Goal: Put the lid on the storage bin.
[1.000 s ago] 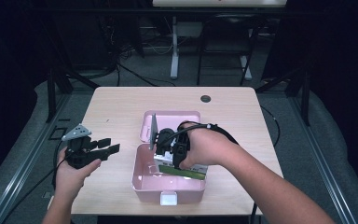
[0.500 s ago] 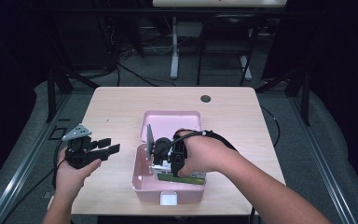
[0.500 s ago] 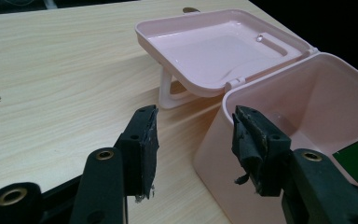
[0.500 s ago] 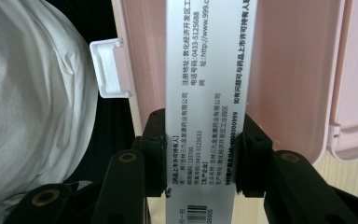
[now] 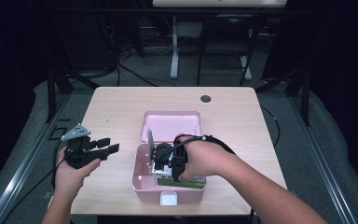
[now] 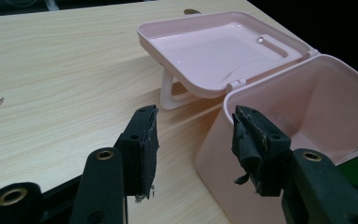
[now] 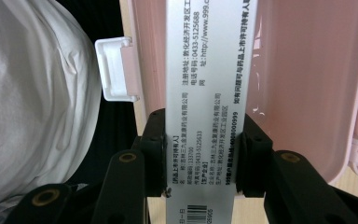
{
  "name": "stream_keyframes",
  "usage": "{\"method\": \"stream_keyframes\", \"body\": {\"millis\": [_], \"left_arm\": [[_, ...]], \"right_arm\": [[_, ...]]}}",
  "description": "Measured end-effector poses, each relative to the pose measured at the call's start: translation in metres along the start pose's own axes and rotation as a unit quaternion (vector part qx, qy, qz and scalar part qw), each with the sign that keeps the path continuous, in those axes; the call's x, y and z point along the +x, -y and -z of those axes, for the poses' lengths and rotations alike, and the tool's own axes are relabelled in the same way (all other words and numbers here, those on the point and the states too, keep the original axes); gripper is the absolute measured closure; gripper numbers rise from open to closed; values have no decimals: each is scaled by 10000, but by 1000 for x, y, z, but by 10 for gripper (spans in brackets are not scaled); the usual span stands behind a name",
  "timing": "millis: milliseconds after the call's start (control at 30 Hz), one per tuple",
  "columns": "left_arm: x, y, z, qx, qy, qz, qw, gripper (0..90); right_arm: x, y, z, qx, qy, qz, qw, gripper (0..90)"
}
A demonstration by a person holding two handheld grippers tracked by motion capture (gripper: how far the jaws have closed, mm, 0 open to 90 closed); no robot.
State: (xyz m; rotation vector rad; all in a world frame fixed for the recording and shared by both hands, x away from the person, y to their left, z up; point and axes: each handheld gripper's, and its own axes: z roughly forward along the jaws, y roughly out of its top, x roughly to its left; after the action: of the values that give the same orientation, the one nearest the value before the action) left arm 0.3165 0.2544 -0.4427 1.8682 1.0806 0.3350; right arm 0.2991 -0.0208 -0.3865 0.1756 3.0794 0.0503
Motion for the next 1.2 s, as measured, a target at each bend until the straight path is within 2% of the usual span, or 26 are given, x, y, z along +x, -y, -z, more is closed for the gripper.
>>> {"method": "stream_keyframes", "body": {"millis": [667,933,1200], "left_arm": [[0,1,-2,32,4,0,10000,503],[0,1,-3,46,3,5,10000,503],[0,1,-3,43,-3,-1,10000,503]], "right_arm": [[-4,3,-24,-13,-283,-15,9996,613],[-4,4,-33,-9,-331,56,9994,613],[-3,2,-41,45,-351,228,9991,613]]}}
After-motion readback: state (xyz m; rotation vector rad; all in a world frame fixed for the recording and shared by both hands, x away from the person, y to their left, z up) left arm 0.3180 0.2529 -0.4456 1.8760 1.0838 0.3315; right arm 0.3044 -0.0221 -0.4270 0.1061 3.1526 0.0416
